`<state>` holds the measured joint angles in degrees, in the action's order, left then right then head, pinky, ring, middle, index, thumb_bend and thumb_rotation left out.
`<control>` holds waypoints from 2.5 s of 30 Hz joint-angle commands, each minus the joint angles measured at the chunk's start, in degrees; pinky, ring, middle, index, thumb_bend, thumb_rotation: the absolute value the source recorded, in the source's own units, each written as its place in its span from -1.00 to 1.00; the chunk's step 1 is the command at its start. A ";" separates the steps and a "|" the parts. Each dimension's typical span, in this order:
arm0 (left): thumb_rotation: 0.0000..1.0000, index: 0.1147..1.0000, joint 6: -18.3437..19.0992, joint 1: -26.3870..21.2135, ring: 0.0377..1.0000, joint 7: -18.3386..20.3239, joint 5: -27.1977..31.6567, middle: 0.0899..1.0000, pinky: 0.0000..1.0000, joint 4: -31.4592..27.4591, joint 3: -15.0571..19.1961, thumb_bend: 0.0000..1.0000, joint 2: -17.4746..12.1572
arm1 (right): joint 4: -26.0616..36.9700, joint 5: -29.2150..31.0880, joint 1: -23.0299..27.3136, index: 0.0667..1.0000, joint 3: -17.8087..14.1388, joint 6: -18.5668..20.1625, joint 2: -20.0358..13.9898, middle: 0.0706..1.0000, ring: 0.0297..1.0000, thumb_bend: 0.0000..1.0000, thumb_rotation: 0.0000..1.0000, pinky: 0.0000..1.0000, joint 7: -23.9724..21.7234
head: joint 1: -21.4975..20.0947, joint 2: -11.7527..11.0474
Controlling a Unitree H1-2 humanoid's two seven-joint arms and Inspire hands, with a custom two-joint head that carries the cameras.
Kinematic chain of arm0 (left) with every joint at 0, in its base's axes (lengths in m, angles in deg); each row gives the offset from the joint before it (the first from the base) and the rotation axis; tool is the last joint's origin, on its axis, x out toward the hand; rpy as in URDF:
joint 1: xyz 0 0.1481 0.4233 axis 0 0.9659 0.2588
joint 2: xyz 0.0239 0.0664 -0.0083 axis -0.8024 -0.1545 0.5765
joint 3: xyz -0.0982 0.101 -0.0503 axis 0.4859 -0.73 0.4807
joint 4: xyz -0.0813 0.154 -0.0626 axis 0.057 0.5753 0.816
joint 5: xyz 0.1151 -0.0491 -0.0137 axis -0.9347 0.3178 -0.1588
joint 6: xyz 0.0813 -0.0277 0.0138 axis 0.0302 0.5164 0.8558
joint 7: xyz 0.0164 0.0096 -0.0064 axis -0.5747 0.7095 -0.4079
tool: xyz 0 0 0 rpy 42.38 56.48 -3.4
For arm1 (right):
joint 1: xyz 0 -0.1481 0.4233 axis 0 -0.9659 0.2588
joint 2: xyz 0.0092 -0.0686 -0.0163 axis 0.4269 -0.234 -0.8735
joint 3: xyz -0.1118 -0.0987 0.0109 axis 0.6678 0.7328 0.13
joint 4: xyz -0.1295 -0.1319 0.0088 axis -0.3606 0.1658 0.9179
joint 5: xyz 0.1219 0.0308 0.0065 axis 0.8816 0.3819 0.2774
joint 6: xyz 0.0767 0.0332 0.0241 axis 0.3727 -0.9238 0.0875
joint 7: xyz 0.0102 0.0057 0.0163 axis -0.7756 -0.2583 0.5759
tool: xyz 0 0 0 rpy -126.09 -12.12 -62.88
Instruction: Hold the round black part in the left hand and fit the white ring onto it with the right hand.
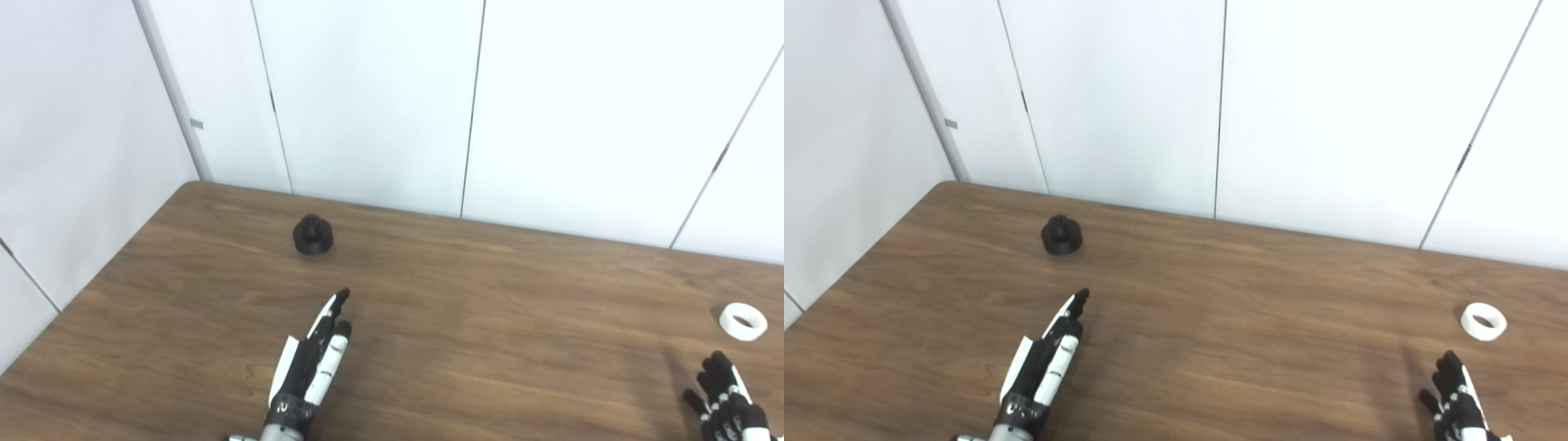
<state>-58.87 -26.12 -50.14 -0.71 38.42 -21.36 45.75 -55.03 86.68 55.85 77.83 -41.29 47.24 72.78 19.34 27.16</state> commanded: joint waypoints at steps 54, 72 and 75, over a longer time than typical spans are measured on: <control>-0.35 0.82 24.01 -17.09 1.00 -0.94 -22.33 0.97 1.00 -3.83 10.05 0.83 -10.83 | 0.94 -0.99 -2.40 0.98 0.70 0.65 -0.39 0.99 1.00 0.23 1.00 1.00 0.41 | -3.39 1.52; -0.26 0.70 25.13 -29.76 1.00 -3.71 -24.16 0.93 1.00 15.31 7.61 0.90 -15.68 | 1.42 -2.52 -3.01 0.99 0.66 0.18 -0.87 0.99 1.00 0.22 1.00 1.00 0.44 | -3.67 1.92; -0.26 0.70 25.75 -31.62 1.00 -3.15 -24.19 0.93 1.00 17.82 6.62 0.91 -16.44 | 1.59 -2.44 -3.15 0.99 0.71 0.00 -0.89 0.98 1.00 0.22 1.00 1.00 0.28 | -3.80 2.07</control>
<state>-32.34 -54.67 -52.26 -23.62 56.39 -14.49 31.40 -54.00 84.26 53.97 78.41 -41.36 46.71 73.14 15.47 29.18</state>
